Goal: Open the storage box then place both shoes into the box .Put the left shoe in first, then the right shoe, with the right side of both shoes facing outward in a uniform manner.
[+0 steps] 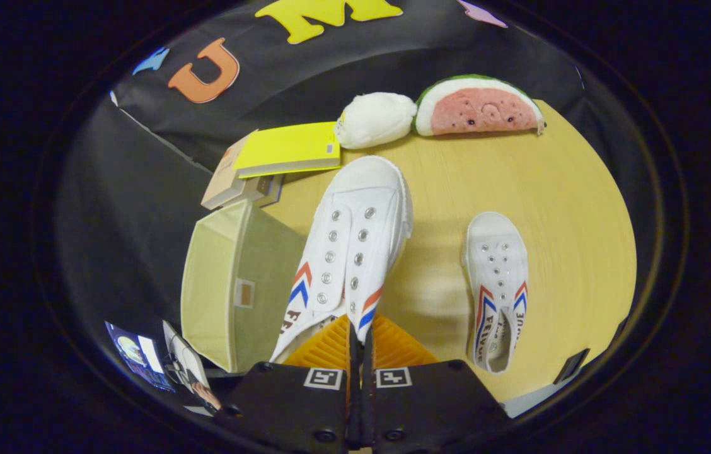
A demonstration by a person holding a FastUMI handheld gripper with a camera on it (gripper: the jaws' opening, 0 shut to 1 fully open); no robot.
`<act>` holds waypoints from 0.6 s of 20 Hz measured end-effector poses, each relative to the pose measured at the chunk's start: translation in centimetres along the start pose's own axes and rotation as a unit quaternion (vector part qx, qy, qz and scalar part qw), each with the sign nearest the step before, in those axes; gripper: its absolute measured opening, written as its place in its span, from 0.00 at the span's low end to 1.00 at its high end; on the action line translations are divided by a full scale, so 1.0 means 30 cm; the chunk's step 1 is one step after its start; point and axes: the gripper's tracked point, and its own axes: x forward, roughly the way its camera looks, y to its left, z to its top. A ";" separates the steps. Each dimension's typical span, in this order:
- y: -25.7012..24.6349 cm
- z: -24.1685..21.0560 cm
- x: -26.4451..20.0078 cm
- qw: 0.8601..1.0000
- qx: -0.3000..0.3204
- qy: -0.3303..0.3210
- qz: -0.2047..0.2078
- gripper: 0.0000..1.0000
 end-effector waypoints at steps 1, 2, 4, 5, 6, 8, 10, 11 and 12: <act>0.048 -0.002 -0.023 1.000 0.001 -0.002 0.007 0.06; 0.098 -0.009 -0.048 1.000 -0.001 -0.004 0.014 0.06; 0.191 -0.012 -0.090 1.000 -0.013 -0.013 0.020 0.06; 0.235 -0.011 -0.101 0.999 -0.019 -0.019 0.023 0.06; 0.280 -0.007 -0.111 0.999 -0.028 -0.027 0.026 0.06; 0.366 -0.004 -0.122 0.998 -0.045 -0.035 0.027 0.06; 0.452 -0.014 -0.119 0.997 -0.060 -0.037 0.027 0.06; 0.493 -0.016 -0.114 0.997 -0.067 -0.038 0.029 0.06; 0.534 -0.023 -0.102 0.996 -0.074 -0.040 0.032 0.06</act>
